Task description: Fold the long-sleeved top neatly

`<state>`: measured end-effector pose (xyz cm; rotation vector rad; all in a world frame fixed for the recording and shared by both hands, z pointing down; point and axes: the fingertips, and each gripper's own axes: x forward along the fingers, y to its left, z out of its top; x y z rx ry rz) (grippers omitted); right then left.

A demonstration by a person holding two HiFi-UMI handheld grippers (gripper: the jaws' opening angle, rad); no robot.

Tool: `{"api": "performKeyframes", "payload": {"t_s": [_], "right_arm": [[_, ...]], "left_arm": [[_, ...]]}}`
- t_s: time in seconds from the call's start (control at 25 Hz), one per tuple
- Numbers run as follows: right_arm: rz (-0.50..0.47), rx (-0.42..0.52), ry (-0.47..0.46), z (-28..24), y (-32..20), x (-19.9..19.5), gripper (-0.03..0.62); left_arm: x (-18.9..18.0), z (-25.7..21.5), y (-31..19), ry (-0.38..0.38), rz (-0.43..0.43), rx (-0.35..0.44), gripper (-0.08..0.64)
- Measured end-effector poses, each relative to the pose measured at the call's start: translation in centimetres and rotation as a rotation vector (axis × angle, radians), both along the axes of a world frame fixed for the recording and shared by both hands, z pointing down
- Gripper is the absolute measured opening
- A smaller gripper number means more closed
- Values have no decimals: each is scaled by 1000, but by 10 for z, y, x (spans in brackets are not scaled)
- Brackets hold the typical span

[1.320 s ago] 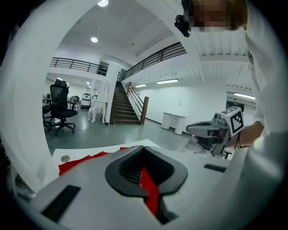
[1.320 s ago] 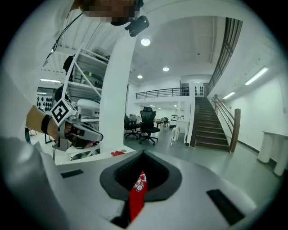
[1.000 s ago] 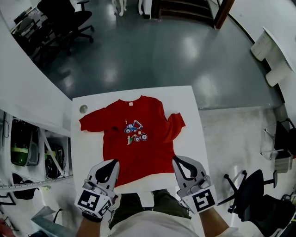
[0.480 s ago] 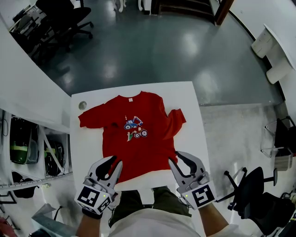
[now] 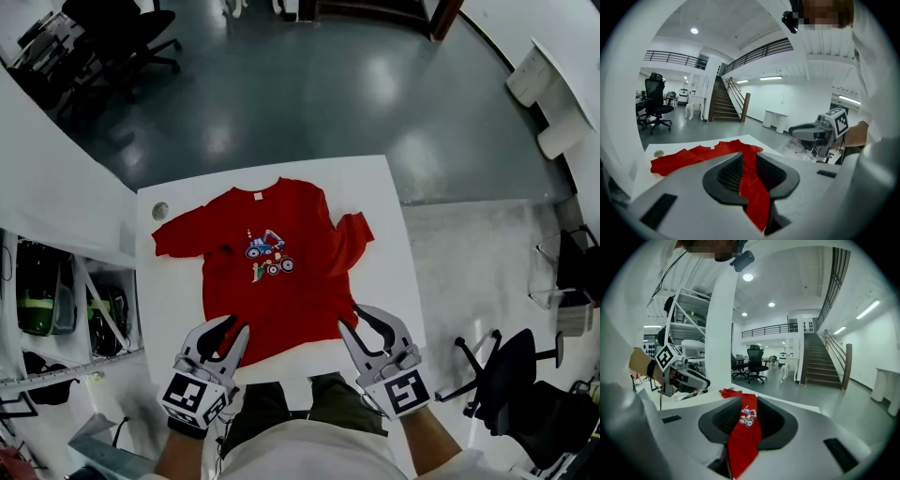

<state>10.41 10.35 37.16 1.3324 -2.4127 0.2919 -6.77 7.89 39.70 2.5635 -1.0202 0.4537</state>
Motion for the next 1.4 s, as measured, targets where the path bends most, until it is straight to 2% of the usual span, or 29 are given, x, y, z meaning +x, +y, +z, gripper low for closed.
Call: {"api": "performKeyframes", "payload": {"t_s": [0.12, 0.24, 0.36, 0.56, 1.0, 1.4], "right_arm": [[4, -11, -8, 5, 2, 3, 126], [-7, -23, -14, 9, 3, 3, 160], [-27, -33, -22, 11, 3, 0, 229], [-49, -42, -28, 12, 2, -3, 285], [-98, -83, 13, 30, 14, -3, 296], [-129, -75, 30, 29, 25, 6, 301]], "left_arm": [[3, 7, 1, -1, 10, -14, 89], [5, 11, 4, 5, 27, -24, 121], [8, 14, 6, 17, 47, -37, 185], [8, 16, 9, 28, 66, -49, 217], [-9, 46, 28, -3, 38, -112, 235], [-11, 47, 38, -14, -3, -101, 247]]}}
